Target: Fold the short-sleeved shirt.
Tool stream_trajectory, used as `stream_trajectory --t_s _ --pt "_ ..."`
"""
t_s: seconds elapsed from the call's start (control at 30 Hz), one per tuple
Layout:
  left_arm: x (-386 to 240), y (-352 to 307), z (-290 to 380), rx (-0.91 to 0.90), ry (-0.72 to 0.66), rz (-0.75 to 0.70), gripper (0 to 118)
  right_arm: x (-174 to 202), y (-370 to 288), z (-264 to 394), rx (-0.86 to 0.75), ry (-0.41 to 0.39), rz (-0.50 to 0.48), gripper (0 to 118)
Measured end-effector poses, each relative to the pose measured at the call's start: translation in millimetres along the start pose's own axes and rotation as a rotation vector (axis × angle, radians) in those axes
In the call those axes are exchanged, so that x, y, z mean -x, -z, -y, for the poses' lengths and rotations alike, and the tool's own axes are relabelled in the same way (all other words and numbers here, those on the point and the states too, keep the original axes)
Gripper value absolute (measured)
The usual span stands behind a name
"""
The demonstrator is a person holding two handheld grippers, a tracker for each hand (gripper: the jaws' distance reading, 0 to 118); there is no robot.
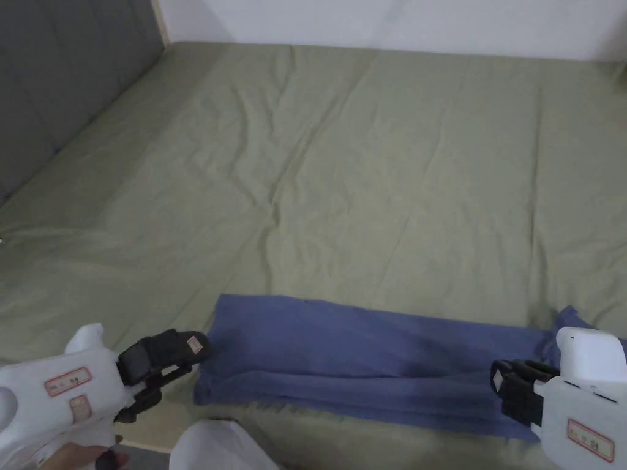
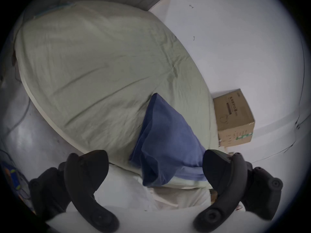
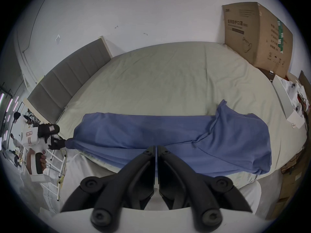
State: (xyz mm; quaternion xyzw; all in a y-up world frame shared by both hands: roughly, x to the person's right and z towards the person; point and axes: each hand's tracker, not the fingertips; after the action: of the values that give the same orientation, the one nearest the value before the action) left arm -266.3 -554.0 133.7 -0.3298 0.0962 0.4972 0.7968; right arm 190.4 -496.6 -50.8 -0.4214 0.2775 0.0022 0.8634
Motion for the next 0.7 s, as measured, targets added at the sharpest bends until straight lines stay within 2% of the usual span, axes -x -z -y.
stream_trajectory --t_s 0.17,0.2,0.3,0.33,0.37,0.4,0.43,0.5,0.53,0.57,0.7 --pt "30 35 -10 0.023 -0.131 0.105 113 1 5 -2 0.025 -0.031 0.029 3" --pt "13 37 -6 0.047 -0.149 0.122 112 0 6 -2 0.03 -0.029 0.031 3" --pt "14 62 -7 0.083 -0.207 0.226 111 0 8 -1 0.044 -0.028 0.04 3" --pt "18 72 -8 0.09 -0.218 0.243 106 0 9 -1 0.048 -0.03 0.046 3" --pt "21 78 -10 0.088 -0.226 0.235 73 0 11 0 0.053 -0.031 0.05 3" --pt "22 79 -12 0.079 -0.248 0.237 20 -1 11 0 0.06 -0.028 0.052 3" --pt "25 83 -14 0.083 -0.251 0.202 9 -1 13 1 0.067 -0.025 0.05 3" --pt "35 97 -14 0.124 -0.238 0.069 9 -1 14 1 0.077 -0.022 0.049 3" --pt "36 97 -14 0.114 -0.247 0.16 9 -2 14 1 0.081 -0.023 0.05 3" --pt "30 89 -15 0.095 -0.257 0.145 9 -2 14 1 0.083 -0.024 0.052 3" --pt "-6 79 -25 0.084 -0.058 0.02 9 -9 13 0 0.066 0.003 0.054 3"
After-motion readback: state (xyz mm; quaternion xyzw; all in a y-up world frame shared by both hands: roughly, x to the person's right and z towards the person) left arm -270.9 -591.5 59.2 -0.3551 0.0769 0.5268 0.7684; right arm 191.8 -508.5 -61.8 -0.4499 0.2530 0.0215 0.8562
